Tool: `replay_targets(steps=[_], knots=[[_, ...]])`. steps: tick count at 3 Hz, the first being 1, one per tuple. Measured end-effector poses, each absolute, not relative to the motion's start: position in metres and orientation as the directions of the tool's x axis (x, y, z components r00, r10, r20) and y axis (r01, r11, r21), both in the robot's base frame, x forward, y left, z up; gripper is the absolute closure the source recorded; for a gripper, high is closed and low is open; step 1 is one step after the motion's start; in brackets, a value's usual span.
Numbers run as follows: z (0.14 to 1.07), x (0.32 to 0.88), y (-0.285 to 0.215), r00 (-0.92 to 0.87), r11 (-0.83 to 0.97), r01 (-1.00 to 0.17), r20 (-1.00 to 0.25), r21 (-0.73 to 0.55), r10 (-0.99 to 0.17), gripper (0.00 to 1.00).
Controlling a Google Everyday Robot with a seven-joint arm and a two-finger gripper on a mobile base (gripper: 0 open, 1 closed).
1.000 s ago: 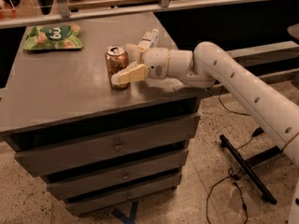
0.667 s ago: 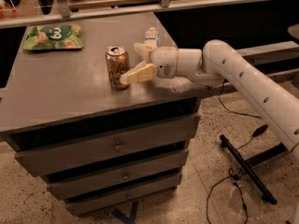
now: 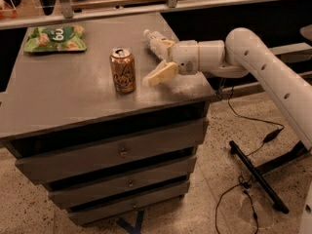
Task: Place orange can upright
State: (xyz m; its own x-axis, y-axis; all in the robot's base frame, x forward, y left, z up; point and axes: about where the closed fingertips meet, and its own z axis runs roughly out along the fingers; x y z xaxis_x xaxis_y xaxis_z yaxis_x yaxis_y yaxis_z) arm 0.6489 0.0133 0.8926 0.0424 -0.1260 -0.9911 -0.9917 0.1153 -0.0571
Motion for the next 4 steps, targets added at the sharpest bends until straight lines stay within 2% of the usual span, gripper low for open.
replay_targets(steps=[2,3,4], knots=[[0.927,0.631,-0.017,0.239,-0.013,-0.971,-0.962,-0.239,-0.133,0.0],[0.929,0.628,-0.042,0.209,0.047,-0.974,-0.958,-0.222,-0.196,0.0],[0.929,0.632,-0.038,0.198,0.06,-0.975,-0.961,-0.213,-0.195,0.0]])
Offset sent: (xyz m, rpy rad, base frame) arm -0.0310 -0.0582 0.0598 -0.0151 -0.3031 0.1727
